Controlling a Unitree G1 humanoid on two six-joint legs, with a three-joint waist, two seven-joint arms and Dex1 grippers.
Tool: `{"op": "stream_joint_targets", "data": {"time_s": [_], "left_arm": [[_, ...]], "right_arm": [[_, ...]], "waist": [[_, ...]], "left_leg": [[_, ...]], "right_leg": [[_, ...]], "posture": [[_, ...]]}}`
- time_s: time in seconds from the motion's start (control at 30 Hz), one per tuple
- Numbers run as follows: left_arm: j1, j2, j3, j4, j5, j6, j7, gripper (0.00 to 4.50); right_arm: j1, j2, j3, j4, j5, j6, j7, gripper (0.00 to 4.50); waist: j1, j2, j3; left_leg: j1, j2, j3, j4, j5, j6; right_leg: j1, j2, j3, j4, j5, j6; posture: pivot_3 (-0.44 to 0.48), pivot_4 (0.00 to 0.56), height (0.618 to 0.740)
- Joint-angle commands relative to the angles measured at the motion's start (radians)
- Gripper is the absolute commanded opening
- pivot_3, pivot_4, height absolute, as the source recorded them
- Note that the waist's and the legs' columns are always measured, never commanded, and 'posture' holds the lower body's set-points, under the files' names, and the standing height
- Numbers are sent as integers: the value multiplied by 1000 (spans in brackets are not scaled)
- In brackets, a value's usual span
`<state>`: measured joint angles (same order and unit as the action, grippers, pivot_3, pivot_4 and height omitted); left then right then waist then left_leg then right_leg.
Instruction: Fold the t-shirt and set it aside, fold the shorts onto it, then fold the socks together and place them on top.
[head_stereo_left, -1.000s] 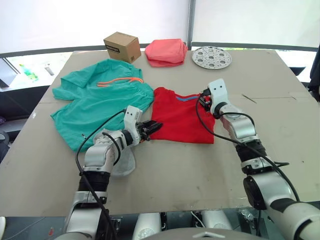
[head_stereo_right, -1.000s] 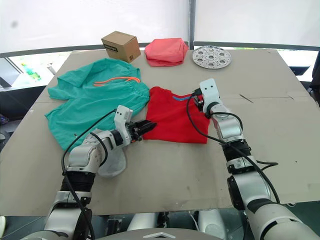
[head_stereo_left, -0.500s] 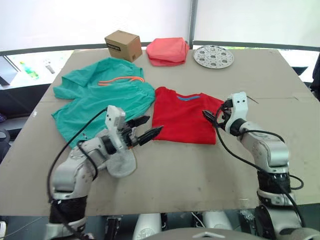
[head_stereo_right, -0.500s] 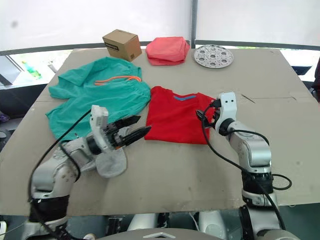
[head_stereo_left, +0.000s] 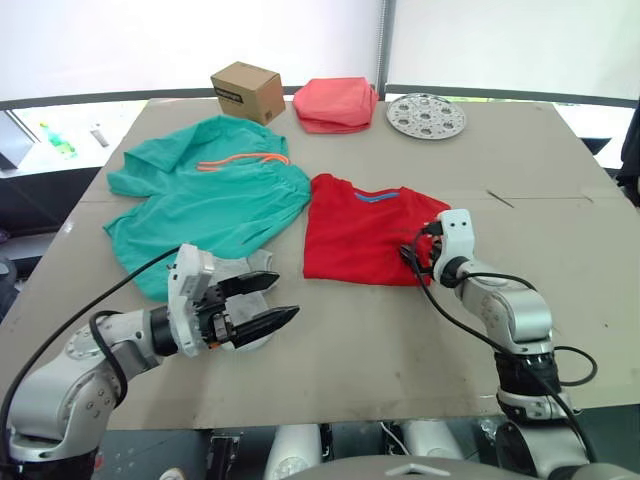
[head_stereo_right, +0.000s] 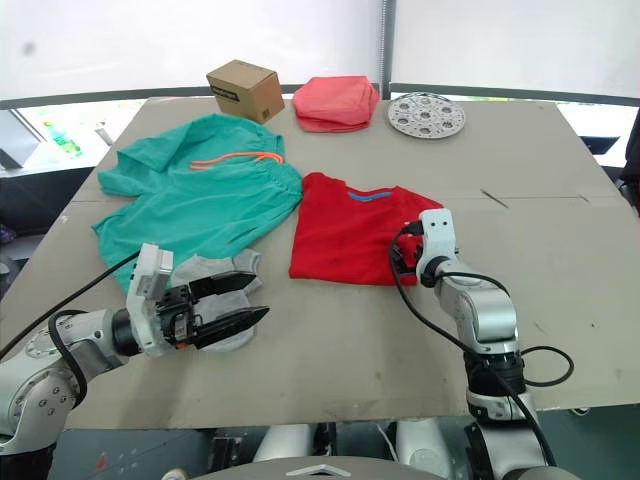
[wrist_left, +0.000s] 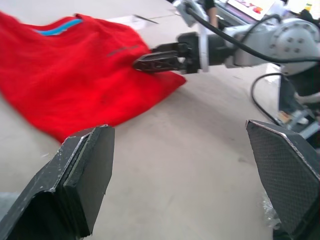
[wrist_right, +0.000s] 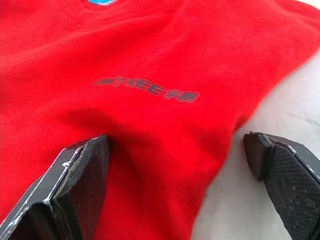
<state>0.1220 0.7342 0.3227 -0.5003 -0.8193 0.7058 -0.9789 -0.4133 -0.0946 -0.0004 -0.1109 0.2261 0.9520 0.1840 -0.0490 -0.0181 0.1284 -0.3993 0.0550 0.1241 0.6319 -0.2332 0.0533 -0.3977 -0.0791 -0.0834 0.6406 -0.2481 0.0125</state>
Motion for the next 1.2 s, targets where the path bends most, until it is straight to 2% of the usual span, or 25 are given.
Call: {"op": "stream_joint_targets", "data": {"time_s": [0.03,0.07,0.17,0.3,0.37,0.4,0.47,0.6,0.73,0.83,0.87,0.97,1.03,1.13,1.2], "left_arm": [[-32,-7,-20,7,3,-36,0,4478],[-38,-10,-32,11,12,-42,3,4478],[-54,-23,-56,15,16,-50,13,4500],[-75,-42,-94,53,49,-81,24,4500],[-80,-51,-106,62,60,-93,29,4500],[-84,-55,-109,67,63,-96,32,4500],[-88,-63,-117,74,71,-104,38,4500],[-98,-78,-138,66,73,-107,46,4500],[-132,-83,-169,93,86,-112,34,4500],[-157,-89,-196,116,95,-121,21,4500],[-164,-92,-205,122,98,-124,17,4500],[-182,-100,-226,139,108,-135,8,4500],[-191,-104,-240,145,118,-144,1,4500],[-216,-114,-262,151,120,-149,-7,4500],[-225,-116,-272,153,125,-154,-14,4500]], "right_arm": [[13,19,67,67,66,4,121,4500],[17,4,77,66,68,-4,151,4500],[24,-42,127,57,58,-27,233,3688],[18,-128,234,124,-29,-86,287,1884],[14,-146,235,149,-48,-102,281,1077],[11,-150,223,155,-54,-108,274,466],[11,-152,185,154,-53,-113,254,31],[40,-162,80,99,-27,-110,220,31],[141,-289,-4,-65,-9,-31,245,31],[230,-487,-42,-181,-1,43,309,31],[254,-554,-66,-207,4,64,329,31],[304,-724,-162,-228,18,104,381,31],[342,-826,-203,-224,23,104,432,31],[445,-1044,-253,-127,-18,2,556,31],[484,-1118,-254,-65,-39,-69,600,31]], "waist": [[-2,0,0],[-3,0,0],[-5,0,0],[-6,-2,-1],[-6,-3,-2],[-6,-3,-2],[-4,-3,-2],[10,-2,-1],[45,1,0],[70,10,0],[72,10,0],[73,6,-1],[73,8,1],[71,10,4],[66,10,4]], "left_leg": [[0,0,0,0,0,0],[0,1,0,0,0,0],[0,1,0,-2,0,0],[0,1,0,-5,-1,-2],[0,1,0,-6,-1,-2],[0,1,0,-6,-1,-2],[1,1,0,-6,-1,-2],[0,1,0,-5,-1,-3],[-2,0,0,-5,-1,-2],[-10,-2,0,-4,-1,-2],[-16,-2,-1,-2,-1,-2],[-18,-2,0,0,-2,0],[-19,-3,0,1,-2,3],[-19,-3,0,1,-3,11],[-19,-3,0,1,-3,11]], "right_leg": [[0,0,-1,0,0,0],[0,0,-1,0,0,0],[-1,0,-2,0,0,0],[-3,1,-2,0,0,-1],[-3,1,-2,0,-1,-2],[-3,1,-2,0,-1,-2],[-3,1,-2,0,-1,-2],[-3,-1,-2,0,-1,-2],[-4,-3,-3,-2,-1,-2],[-5,-9,-10,-8,-1,-2],[-7,-9,-13,-11,-1,-2],[-5,-9,-15,-15,-1,-2],[-5,-9,-15,-16,-1,-1],[-5,-8,-15,-16,-1,-1],[-5,-7,-15,-16,-1,0]], "posture": [[0,150,740],[0,150,740],[0,150,740],[0,150,740],[0,150,740],[0,150,740],[0,150,740],[0,150,740],[0,150,740],[0,150,740],[0,150,740],[0,150,740],[0,150,740],[0,150,740],[0,150,740]]}}
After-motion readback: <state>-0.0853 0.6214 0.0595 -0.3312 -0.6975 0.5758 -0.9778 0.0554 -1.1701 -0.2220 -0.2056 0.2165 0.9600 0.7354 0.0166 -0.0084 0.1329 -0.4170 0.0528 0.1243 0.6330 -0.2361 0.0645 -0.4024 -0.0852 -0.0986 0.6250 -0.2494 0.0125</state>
